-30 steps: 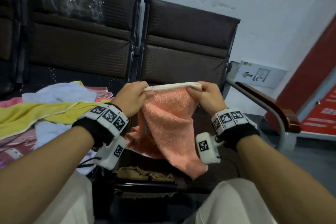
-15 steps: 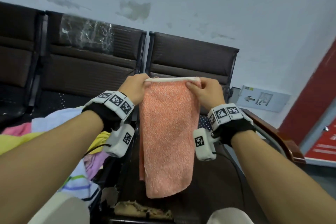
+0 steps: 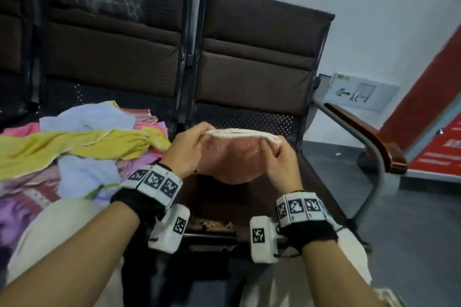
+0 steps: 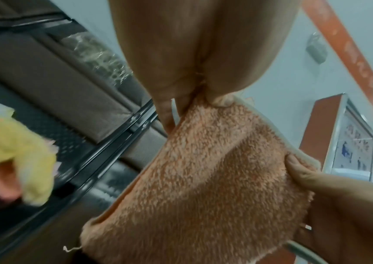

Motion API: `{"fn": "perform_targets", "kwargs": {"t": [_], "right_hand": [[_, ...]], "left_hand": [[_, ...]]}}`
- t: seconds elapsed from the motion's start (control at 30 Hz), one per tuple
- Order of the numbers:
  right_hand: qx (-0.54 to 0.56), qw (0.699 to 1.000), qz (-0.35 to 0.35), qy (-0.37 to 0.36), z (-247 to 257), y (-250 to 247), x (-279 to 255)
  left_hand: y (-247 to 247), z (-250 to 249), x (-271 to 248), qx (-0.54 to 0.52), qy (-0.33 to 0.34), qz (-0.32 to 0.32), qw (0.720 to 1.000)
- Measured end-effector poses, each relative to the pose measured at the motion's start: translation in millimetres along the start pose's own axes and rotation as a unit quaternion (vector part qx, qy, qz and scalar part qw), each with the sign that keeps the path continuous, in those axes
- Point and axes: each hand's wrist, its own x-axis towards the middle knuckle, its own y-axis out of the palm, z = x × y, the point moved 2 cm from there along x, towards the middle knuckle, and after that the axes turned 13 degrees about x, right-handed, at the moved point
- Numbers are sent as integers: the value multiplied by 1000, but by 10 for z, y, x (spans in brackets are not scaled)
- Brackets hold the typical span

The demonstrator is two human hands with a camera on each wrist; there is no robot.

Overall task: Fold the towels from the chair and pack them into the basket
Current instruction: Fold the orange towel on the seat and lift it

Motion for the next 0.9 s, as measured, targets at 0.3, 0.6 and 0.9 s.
{"fn": "perform_targets", "kwargs": {"t": [0.3,0.6,0.9], "right_hand": [[23,979,74,187,-584,-55,-963],[-36,973,101,204,-836,-43,-715],[-8,975,82,207,-1052,115,-102]], "left_hand": [[528,338,-763,-38,-122,58,990],[769,628,-559,-213,-246,79,942],[1003,960,-131,-149,-232,128,953]]}}
